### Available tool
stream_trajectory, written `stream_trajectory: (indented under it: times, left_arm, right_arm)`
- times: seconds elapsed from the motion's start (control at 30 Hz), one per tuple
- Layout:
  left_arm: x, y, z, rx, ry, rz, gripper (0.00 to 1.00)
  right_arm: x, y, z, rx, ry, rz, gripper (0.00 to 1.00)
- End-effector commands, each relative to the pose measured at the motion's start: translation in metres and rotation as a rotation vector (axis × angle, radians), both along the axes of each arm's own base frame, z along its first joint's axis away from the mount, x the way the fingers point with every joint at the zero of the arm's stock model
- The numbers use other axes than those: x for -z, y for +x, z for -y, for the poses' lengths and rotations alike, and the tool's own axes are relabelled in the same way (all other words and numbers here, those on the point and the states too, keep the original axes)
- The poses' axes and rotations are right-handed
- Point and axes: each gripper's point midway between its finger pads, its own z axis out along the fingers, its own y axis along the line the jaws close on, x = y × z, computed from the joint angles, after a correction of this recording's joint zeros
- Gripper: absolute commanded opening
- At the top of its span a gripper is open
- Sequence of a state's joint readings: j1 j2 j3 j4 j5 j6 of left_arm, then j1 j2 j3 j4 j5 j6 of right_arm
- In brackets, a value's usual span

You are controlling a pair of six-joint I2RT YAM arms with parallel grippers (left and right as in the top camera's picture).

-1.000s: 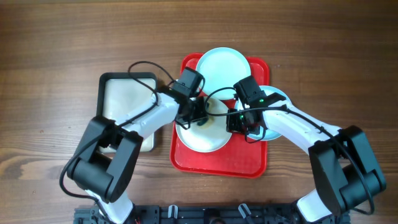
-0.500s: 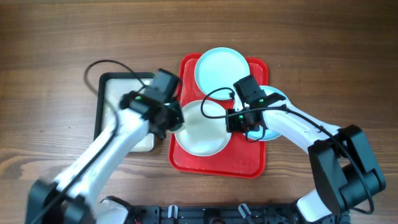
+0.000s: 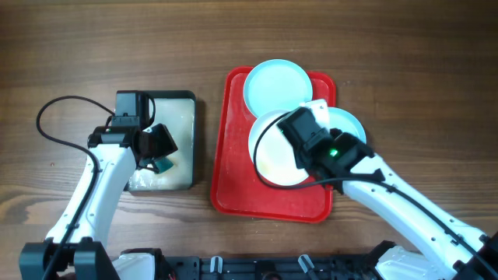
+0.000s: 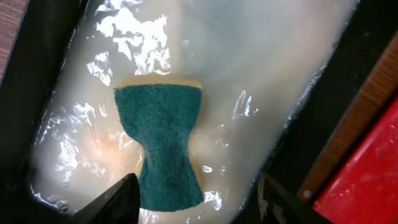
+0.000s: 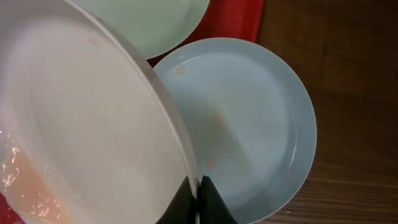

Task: Clean dirty plates on tray and stack at the side
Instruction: 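Scrub the white plate with the sponge in the left gripper, then return the sponge to the water tray and lift the white plate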

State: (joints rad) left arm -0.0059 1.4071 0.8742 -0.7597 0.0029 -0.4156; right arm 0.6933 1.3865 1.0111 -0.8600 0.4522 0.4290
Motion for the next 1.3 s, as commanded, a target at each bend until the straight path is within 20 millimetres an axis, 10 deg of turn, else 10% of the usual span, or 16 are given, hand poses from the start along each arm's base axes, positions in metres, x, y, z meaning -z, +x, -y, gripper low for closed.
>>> stream_trajectory:
  times: [0.0, 0.13, 0.33, 1.27]
  left_arm:
    - [-0.046, 0.011, 0.012, 0.061, -0.058, 0.137, 0.67]
    - [-0.069, -0.002, 0.012, 0.063, -0.056, 0.185, 0.73]
    - [-0.082, -0.006, 0.015, 0.073, -0.07, 0.228, 1.0]
    - [-0.081, -0.007, 0.015, 0.072, -0.07, 0.224, 1.0]
  right_arm:
    - [-0.022, 0.003, -0.013, -0.027, -0.029, 0.099, 0.04]
    - [-0.024, -0.002, -0.033, -0.072, 0.062, 0.062, 0.04]
    - [-0.091, 0.023, -0.042, -0.174, -0.112, 0.297, 0.04]
    - [-0.157, -0.035, -0.096, -0.327, -0.497, 0.719, 0.04]
